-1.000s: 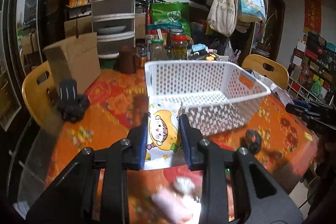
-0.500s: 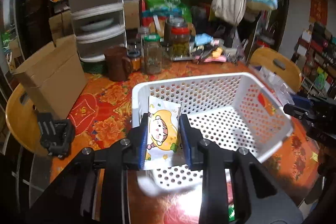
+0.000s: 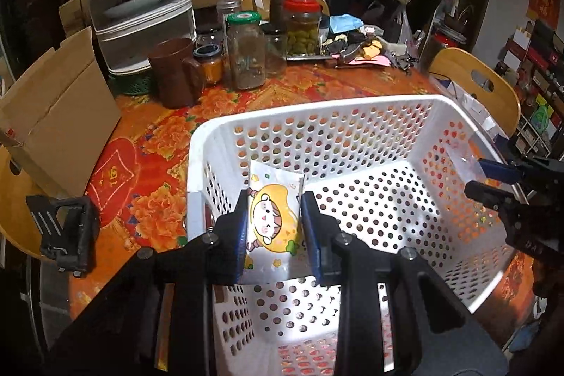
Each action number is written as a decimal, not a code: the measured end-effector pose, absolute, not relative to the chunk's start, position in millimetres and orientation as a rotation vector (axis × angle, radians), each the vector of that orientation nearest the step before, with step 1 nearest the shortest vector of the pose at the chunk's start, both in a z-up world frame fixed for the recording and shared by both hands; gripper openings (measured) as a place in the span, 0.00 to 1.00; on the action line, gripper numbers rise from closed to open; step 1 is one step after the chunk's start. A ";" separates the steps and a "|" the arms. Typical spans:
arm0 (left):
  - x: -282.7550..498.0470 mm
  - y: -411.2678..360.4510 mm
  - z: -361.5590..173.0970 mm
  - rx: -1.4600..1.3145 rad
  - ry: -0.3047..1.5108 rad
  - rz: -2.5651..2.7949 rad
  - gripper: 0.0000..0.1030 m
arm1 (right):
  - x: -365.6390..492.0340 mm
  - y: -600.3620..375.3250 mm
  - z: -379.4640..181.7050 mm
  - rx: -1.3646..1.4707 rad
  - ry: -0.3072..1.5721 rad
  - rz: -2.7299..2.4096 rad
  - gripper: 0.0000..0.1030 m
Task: Organize soft objects
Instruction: 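Carry the snack packet into the white basket and open the left gripper, then withdraw the left gripper from the basket toward the white towel roll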
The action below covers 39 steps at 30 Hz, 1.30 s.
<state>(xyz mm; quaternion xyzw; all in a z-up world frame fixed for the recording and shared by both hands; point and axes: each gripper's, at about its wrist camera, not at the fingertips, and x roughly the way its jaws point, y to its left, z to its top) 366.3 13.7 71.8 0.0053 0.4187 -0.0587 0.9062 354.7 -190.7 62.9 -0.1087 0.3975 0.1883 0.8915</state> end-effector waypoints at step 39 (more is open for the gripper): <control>331.2 2.6 92.5 0.077 0.768 -0.066 1.00 | 339.7 -179.8 71.5 -0.240 0.796 0.411 0.93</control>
